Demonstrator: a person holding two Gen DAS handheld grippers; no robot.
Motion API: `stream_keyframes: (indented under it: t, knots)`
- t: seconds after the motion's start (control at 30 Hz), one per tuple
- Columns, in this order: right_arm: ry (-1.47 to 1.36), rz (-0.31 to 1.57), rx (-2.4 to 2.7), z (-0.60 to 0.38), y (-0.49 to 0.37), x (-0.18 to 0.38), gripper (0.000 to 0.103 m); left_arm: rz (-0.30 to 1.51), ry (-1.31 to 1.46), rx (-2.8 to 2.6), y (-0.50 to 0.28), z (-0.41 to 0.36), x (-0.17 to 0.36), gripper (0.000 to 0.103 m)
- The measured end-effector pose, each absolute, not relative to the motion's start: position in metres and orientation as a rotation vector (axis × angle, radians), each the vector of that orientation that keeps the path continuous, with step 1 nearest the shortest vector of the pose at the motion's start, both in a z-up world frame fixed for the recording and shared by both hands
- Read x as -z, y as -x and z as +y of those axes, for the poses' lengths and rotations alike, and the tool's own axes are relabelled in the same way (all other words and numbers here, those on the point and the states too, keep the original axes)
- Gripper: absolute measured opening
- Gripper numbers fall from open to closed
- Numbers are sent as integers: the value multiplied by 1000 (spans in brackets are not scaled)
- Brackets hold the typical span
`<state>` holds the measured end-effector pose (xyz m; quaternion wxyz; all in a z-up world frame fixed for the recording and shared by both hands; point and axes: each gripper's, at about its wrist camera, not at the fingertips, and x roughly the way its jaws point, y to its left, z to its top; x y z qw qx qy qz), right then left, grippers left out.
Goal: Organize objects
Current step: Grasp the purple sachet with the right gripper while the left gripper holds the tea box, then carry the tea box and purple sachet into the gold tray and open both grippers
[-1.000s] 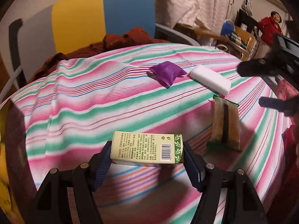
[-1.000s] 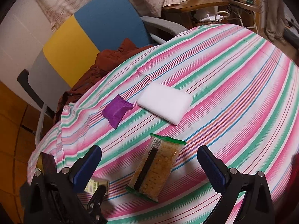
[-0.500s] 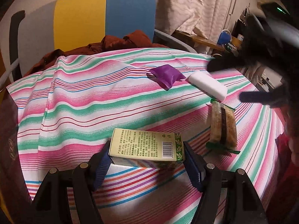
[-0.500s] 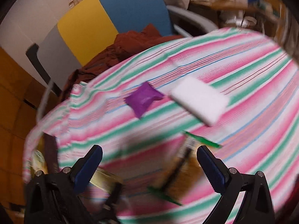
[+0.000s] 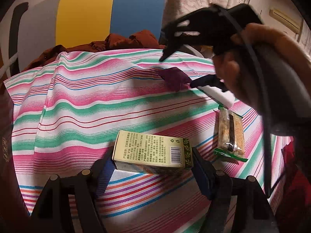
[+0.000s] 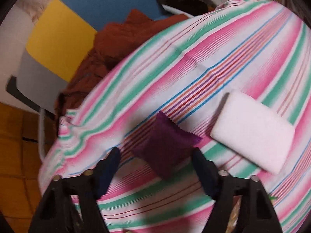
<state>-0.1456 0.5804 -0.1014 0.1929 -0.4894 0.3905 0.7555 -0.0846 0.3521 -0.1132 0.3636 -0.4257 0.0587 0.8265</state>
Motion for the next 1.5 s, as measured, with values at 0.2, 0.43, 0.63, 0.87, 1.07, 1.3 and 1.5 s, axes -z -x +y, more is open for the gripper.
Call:
stream_keyframes:
  t: [0.2,0.43,0.63,0.87,1.07,1.3,1.5]
  knots:
    - [1404,938,-2189,570,151,97,42,154,1090,-2129,84,352,114,75]
    - [1474,742,-2374,537,118,73,41,169,1085,-2136,81,354,113,75]
    - [1622,544,-2437,498,90,92,41,187,1082,-2145,80,355,113,75]
    - [1572,638,-2473,509,87,105,47,217,1086,-2155,80,358,114,75]
    - [1557,626,-2484,505,89,101,67,244,1085,-2164,79,361,115,75]
    - [1561,560,-2460,507,98,105,38,265,1082,-2171,77,364,116,74]
    - [1585,407,-2489,497,98,102,38,262,1082,-2172,79,363,116,74]
